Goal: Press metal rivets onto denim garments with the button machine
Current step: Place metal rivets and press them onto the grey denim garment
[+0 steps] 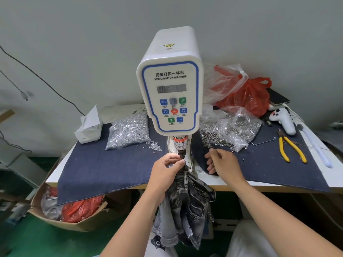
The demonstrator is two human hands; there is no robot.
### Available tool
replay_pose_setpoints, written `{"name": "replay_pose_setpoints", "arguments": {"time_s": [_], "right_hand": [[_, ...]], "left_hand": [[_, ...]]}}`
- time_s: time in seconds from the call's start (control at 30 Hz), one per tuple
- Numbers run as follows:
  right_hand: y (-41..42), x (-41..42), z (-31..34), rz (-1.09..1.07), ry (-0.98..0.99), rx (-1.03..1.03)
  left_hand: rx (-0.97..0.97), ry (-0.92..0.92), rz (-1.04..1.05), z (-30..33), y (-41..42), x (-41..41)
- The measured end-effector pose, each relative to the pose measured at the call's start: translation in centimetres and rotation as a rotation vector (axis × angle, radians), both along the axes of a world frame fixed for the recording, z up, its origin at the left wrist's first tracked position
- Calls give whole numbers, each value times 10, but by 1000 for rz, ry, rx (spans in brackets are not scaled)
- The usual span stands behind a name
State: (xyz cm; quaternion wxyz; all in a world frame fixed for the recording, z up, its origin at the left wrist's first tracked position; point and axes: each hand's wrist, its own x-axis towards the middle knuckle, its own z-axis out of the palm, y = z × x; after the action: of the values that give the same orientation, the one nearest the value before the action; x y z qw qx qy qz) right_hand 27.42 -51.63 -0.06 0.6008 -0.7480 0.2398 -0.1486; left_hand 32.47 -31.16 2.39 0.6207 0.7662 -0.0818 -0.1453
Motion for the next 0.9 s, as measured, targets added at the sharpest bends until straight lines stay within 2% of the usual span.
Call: {"name": "replay_pose_setpoints", "arguments": {"time_s": [0.13, 0.33, 0.47, 0.57, 0.67, 0.73, 0.8, 0.87, 0.9], "right_hand": [[1, -1, 1, 11, -8, -1], [5, -14, 15, 132, -89, 30], [26, -43, 36, 458, -195, -208], [44, -60, 45, 712, -8, -500], [58, -73, 36, 635, 124, -712], [69, -82, 28, 526, 103, -782], [76, -88, 23, 508, 54, -835], [75, -91, 23, 513, 3, -759], [71, -92, 25, 486, -24, -671]], "left_hand": [[-27, 71, 11, 4, 5, -1], [-128, 286, 132, 15, 19, -4], [-424, 517, 209, 18, 26, 0], [-563, 676, 212, 23, 30, 3], [-621, 762, 158, 28, 32, -2], [-681, 787, 106, 30, 31, -8], [-763, 832, 46, 33, 31, -15], [-756, 819, 28, 34, 35, -18], [-675, 750, 37, 32, 40, -17]]}}
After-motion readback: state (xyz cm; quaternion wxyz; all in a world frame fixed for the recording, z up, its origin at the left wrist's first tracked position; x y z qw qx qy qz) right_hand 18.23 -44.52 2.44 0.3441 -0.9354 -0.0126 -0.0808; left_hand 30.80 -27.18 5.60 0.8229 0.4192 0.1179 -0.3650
